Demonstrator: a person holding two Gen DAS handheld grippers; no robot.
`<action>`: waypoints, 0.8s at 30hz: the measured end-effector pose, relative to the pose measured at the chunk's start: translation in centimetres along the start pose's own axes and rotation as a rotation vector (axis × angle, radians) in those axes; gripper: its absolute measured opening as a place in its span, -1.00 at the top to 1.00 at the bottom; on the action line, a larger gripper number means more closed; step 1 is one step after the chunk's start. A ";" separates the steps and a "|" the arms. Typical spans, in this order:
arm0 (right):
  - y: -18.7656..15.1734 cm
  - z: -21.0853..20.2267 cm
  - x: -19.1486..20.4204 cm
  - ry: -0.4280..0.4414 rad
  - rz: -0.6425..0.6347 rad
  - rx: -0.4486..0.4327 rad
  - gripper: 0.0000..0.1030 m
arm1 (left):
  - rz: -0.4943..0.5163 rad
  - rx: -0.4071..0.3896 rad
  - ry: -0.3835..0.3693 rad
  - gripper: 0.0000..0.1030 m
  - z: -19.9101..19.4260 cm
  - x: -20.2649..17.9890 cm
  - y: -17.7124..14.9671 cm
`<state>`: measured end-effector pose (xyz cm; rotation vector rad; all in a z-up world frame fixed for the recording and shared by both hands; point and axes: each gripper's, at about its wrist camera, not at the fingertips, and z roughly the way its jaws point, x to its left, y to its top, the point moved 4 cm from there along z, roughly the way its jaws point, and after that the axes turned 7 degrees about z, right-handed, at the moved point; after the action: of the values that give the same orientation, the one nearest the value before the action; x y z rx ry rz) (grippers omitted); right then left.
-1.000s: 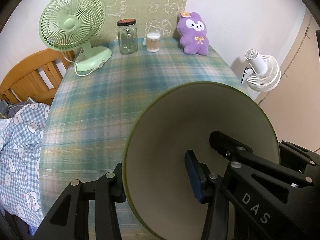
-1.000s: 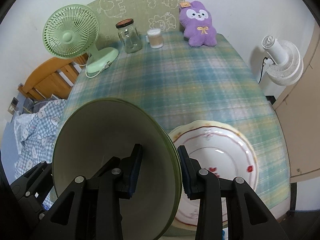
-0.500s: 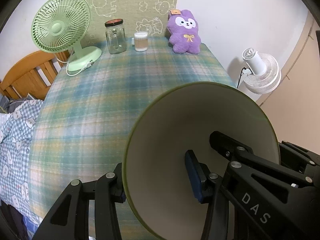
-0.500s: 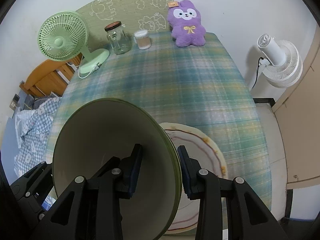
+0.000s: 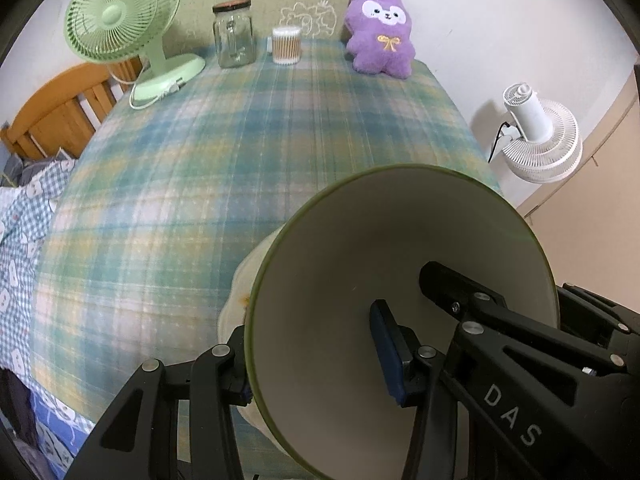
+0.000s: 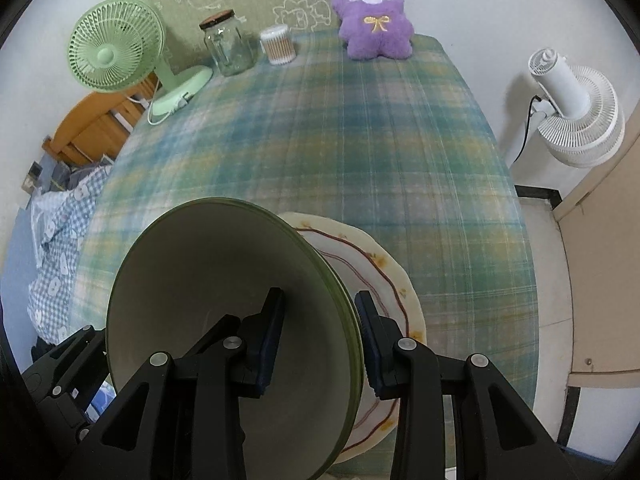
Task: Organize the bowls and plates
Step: 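Lower the cream bowl with both grippers onto the stacked bowls on the plates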
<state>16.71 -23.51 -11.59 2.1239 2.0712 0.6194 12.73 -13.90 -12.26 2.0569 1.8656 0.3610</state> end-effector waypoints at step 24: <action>0.5 1.5 0.0 0.005 -0.080 0.022 0.14 | -0.031 0.019 0.050 -0.06 1.1 -0.4 0.2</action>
<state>17.73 -23.23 -12.76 2.0411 2.1640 0.5952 13.29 -14.44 -13.17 2.0466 1.9350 0.3922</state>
